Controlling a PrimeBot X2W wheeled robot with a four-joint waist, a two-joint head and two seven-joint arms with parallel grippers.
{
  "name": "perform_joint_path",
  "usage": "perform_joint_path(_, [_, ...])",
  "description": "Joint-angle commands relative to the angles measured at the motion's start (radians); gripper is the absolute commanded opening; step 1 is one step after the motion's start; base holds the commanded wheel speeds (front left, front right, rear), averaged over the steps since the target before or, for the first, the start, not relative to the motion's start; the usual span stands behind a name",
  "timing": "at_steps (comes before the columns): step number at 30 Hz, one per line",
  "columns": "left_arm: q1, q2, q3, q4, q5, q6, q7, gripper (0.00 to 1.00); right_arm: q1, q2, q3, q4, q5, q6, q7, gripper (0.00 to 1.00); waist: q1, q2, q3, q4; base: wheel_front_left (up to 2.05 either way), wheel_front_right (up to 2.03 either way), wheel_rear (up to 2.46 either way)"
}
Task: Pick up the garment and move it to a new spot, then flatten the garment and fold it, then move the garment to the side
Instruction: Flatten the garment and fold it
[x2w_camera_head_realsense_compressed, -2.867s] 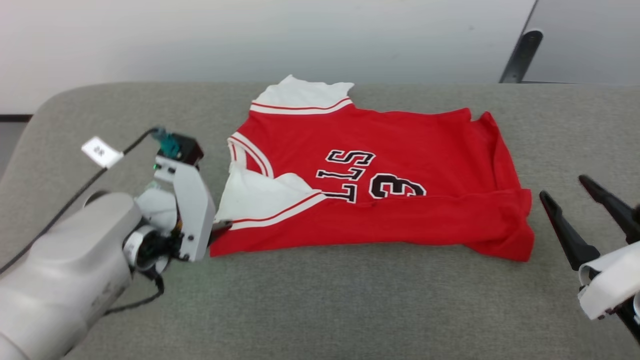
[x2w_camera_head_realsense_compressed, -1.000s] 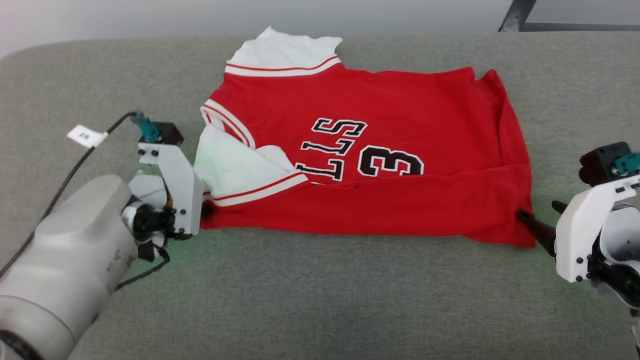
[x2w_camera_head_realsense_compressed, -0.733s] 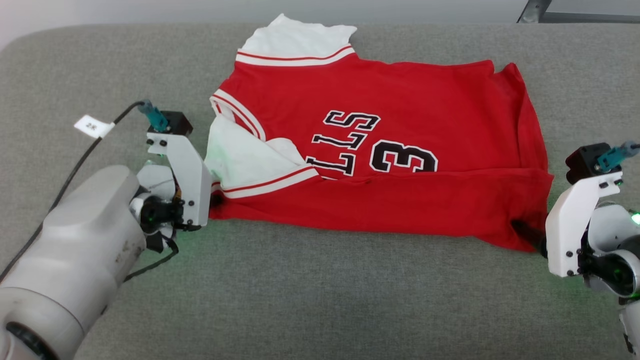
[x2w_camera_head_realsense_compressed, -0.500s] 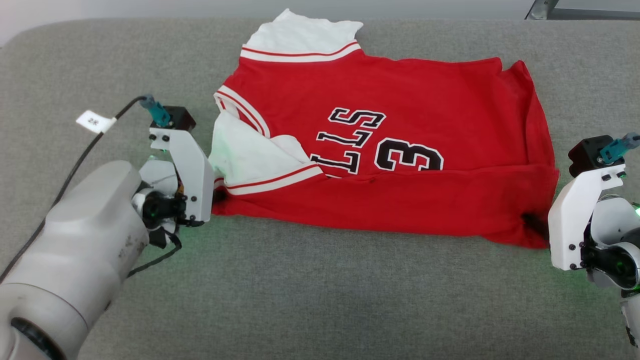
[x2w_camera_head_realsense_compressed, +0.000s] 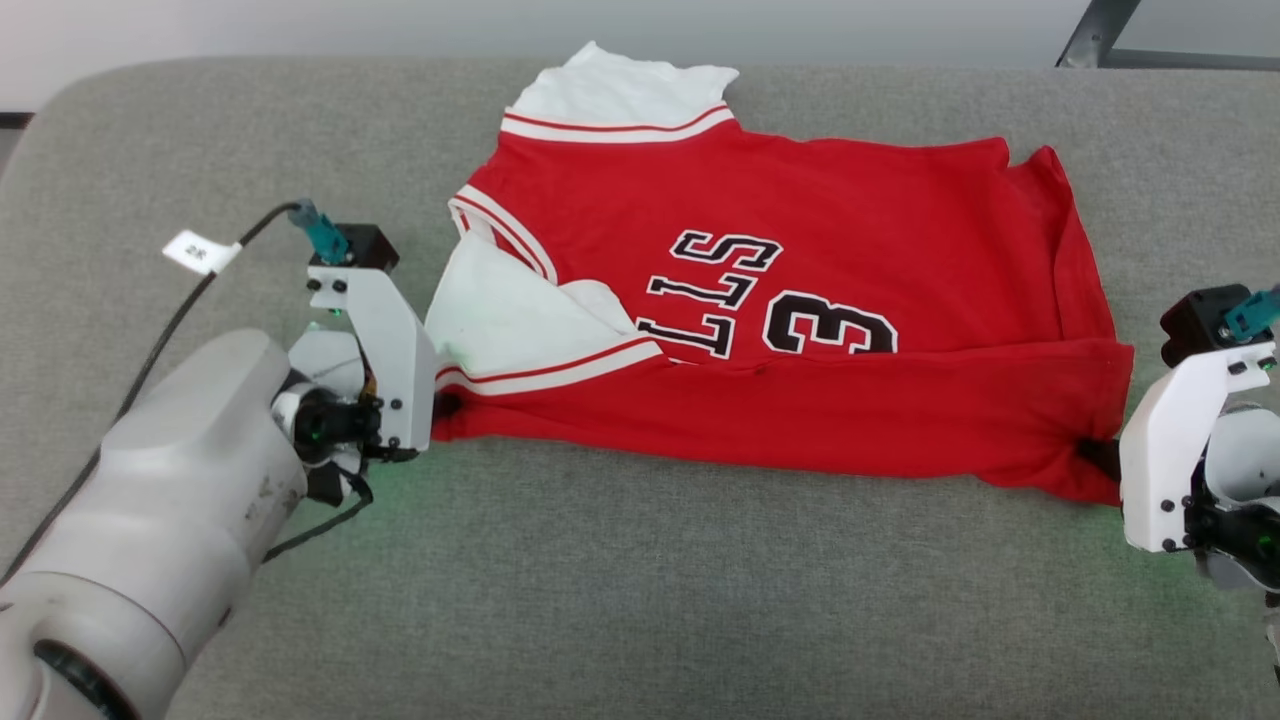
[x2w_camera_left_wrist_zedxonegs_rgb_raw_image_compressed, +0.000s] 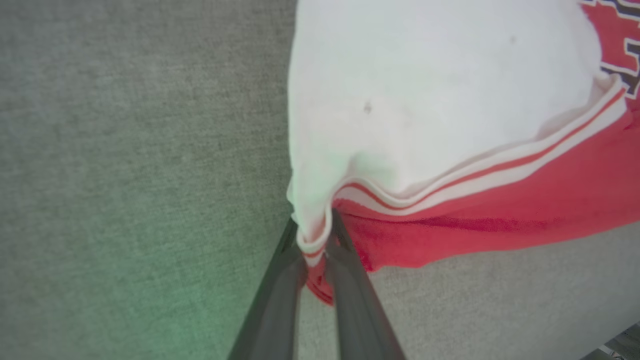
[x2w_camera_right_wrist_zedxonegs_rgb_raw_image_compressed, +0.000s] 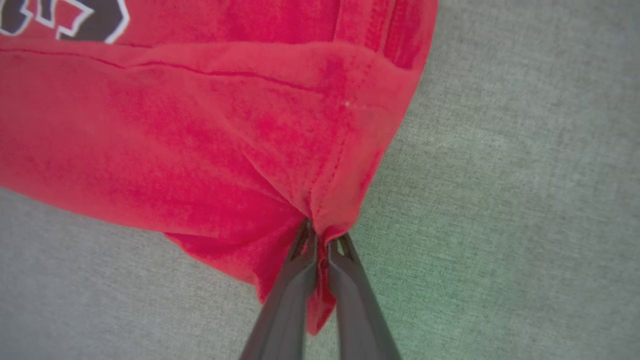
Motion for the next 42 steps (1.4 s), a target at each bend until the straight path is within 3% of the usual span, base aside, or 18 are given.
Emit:
perform_joint_path(1, [0.064,0.000,-0.018,0.003,-0.001,0.001,0.026,0.00,0.019,-0.010,-0.007,0.000,0.007,-0.001,0.002,0.00,0.0000,-0.0001,-0.009,0.007,0.00,0.00,0.00])
perform_joint_path(12, [0.074,0.049,-0.019,-0.064,-0.006,0.015,0.057,0.00,0.078,-0.039,-0.033,-0.078,0.028,-0.001,0.042,0.00,0.0000,-0.0001,-0.055,0.038,0.00,0.00,0.00])
perform_joint_path(19, [0.102,0.095,-0.027,-0.154,-0.003,0.058,0.080,0.00,0.145,-0.067,-0.062,-0.147,0.044,-0.001,0.085,0.00,0.0000,-0.0001,-0.071,0.062,0.00,0.00,0.00])
perform_joint_path(26, [0.149,0.169,-0.029,-0.312,-0.017,0.134,0.106,0.00,0.244,-0.081,-0.107,-0.235,0.061,-0.001,0.140,0.00,0.0000,-0.0001,-0.081,0.077,0.00,0.00,0.00])
perform_joint_path(33, [0.198,0.276,-0.031,-0.548,-0.029,0.260,0.151,0.00,0.352,-0.073,-0.156,-0.344,0.080,-0.001,0.209,0.00,0.0000,-0.0001,-0.081,0.075,0.00,0.00,0.00])
perform_joint_path(39, [0.236,0.322,-0.030,-0.704,-0.015,0.326,0.124,0.00,0.381,-0.051,-0.164,-0.366,0.056,-0.001,0.189,0.00,0.0000,-0.0001,-0.074,0.063,0.00,0.00,0.00])
perform_joint_path(42, [0.242,0.322,-0.038,-0.723,0.003,0.343,0.109,0.17,0.368,-0.040,-0.147,-0.345,0.027,-0.001,0.163,0.00,0.0000,-0.0001,-0.074,0.056,0.00,0.00,0.00])
